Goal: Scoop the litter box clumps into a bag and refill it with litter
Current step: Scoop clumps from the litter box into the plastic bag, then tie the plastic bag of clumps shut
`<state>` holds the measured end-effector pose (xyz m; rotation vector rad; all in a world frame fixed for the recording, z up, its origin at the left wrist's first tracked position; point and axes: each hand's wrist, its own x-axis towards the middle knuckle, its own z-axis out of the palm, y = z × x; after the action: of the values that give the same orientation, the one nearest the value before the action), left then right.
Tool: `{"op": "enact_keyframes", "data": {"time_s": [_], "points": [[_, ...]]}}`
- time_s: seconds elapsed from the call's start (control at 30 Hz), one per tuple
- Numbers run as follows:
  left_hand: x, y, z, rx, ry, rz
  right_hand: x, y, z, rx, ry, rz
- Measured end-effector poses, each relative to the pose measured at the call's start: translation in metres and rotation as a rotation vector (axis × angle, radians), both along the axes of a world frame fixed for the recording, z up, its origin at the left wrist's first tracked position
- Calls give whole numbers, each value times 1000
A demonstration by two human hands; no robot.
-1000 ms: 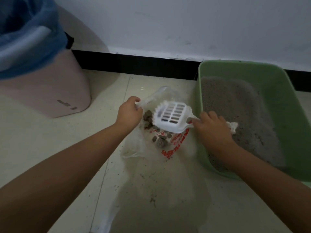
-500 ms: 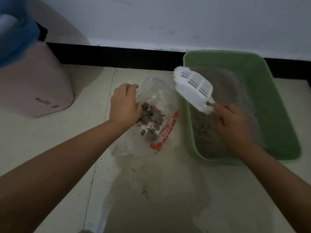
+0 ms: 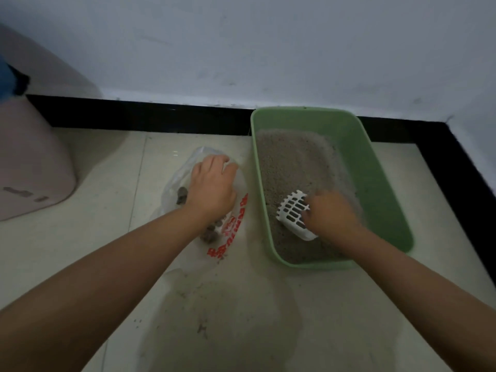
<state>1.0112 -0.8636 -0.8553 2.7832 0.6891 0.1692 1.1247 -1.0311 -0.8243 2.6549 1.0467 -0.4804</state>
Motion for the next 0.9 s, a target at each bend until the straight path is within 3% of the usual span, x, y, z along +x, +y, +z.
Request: {"op": "enact_keyframes", "data": {"time_s": [0.2,0.33,0.4,0.57,0.73,0.83,0.9], "points": [[-29,28,8,-70,92,243,1,93,19,277,166,236],[-72,43,-5,-543,251,506,-7,138,-4,285,434,140],[-89,44,-8,-690,341,520,-16,145,-22,321,509,22],[-106,47,-16,-1020,89,712,-26,143,-54,341,683,-193],[-97,58,-16,-1021,83,801,-23,138,-50,404,950,-356],[-97,62,-15,-985,142,695,-28,137,-50,269,877,-301],[-100,68,-10,-977,274,547,-32,133,-52,208,932,-343]]}}
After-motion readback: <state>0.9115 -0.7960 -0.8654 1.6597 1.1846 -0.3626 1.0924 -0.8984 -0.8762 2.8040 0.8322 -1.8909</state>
